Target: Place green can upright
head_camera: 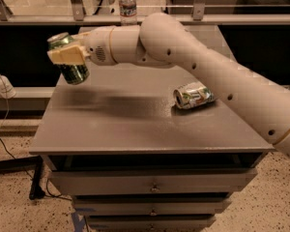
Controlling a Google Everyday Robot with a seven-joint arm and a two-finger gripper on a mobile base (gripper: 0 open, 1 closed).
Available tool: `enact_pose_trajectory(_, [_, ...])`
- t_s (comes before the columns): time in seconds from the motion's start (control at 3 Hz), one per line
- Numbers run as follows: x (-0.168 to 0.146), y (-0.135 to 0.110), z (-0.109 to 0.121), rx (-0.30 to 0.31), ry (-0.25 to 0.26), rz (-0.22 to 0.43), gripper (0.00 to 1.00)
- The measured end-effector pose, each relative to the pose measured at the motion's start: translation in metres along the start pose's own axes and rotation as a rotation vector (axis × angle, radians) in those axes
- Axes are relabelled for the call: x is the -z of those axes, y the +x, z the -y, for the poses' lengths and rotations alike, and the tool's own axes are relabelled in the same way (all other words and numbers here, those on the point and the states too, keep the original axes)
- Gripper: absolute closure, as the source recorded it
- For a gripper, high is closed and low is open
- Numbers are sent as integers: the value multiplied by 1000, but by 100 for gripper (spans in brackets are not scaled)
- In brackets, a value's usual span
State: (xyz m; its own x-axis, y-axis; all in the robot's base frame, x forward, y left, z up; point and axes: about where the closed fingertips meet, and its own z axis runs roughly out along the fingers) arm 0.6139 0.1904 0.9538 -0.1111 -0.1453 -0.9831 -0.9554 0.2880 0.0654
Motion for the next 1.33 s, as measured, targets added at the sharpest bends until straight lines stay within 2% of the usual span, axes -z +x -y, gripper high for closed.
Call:
enact_pose_trajectory(1.0, [-31, 28, -4, -9, 12, 48, 100])
enact_pose_trajectory(1.33, [-36, 37, -3, -2, 15, 56, 84])
